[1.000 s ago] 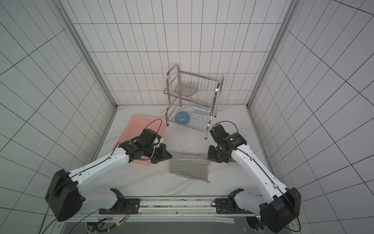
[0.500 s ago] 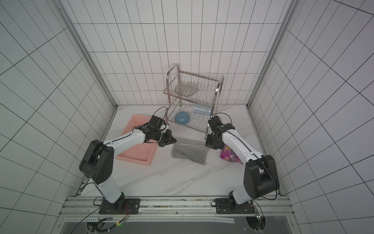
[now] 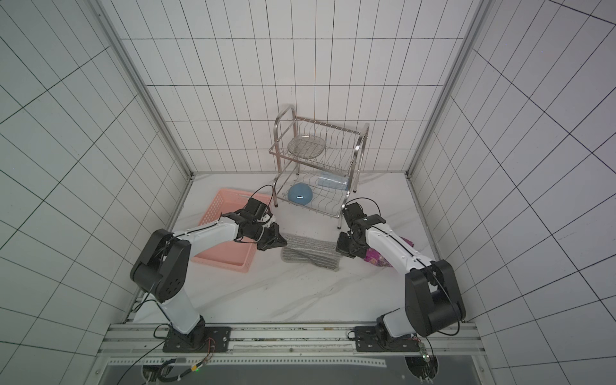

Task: Fold the square dishcloth
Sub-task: Fold the cleaning item at the center of the board.

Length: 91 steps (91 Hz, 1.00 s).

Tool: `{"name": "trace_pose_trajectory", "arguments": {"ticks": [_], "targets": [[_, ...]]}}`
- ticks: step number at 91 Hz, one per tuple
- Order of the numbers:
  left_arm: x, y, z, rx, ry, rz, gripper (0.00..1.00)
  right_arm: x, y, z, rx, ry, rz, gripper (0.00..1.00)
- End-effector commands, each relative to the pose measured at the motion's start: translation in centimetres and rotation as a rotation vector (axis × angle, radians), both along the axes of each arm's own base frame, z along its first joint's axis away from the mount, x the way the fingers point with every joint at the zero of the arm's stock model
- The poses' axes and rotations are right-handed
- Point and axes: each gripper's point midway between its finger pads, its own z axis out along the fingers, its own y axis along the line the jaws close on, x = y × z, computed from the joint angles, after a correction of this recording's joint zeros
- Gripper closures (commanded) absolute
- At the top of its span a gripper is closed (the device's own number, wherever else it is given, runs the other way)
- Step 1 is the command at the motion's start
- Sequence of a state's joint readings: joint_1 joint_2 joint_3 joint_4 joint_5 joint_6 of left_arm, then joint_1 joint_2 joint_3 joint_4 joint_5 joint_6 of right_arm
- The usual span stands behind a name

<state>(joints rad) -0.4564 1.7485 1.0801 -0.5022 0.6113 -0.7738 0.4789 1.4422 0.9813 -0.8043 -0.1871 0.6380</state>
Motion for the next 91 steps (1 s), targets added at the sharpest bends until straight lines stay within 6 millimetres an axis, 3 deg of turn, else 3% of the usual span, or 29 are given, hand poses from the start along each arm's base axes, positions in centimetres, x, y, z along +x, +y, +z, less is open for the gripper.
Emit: {"name": "trace_pose_trajectory", "arguments": {"ticks": [1, 18, 48, 64, 74, 83, 91], "targets": [[-0.3, 1.7, -0.1, 0.032, -0.004, 0.012, 0.91, -1.6, 0.1, -0.4, -0.027, 0.024, -0.005, 1.0], [-1.1, 2.4, -0.5, 0.057, 0.017, 0.004, 0.86, -2.9, 0.3, -2.2, -0.068, 0.061, 0.014, 1.0], [-3.4, 3.4, -2.6, 0.093, 0.091, -0.001, 0.86, -4.5, -0.3, -4.4, -0.123, 0.102, 0.034, 1.0], [-3.3, 2.5, -0.8, 0.068, 0.049, -0.001, 0.84, -4.5, -0.1, -5.1, -0.127, 0.102, 0.04, 1.0], [-3.0, 1.7, 1.1, 0.062, 0.001, -0.009, 0.75, -4.2, -0.2, -5.1, -0.14, 0.088, 0.033, 1.0], [-2.4, 1.4, 2.2, 0.082, -0.058, -0.018, 0.5, -3.9, -0.3, -5.0, -0.15, 0.07, 0.029, 1.0], [-1.5, 1.4, 2.2, 0.098, -0.096, -0.03, 0.38, -3.5, -0.3, -4.6, -0.149, 0.048, 0.029, 0.96]]}}
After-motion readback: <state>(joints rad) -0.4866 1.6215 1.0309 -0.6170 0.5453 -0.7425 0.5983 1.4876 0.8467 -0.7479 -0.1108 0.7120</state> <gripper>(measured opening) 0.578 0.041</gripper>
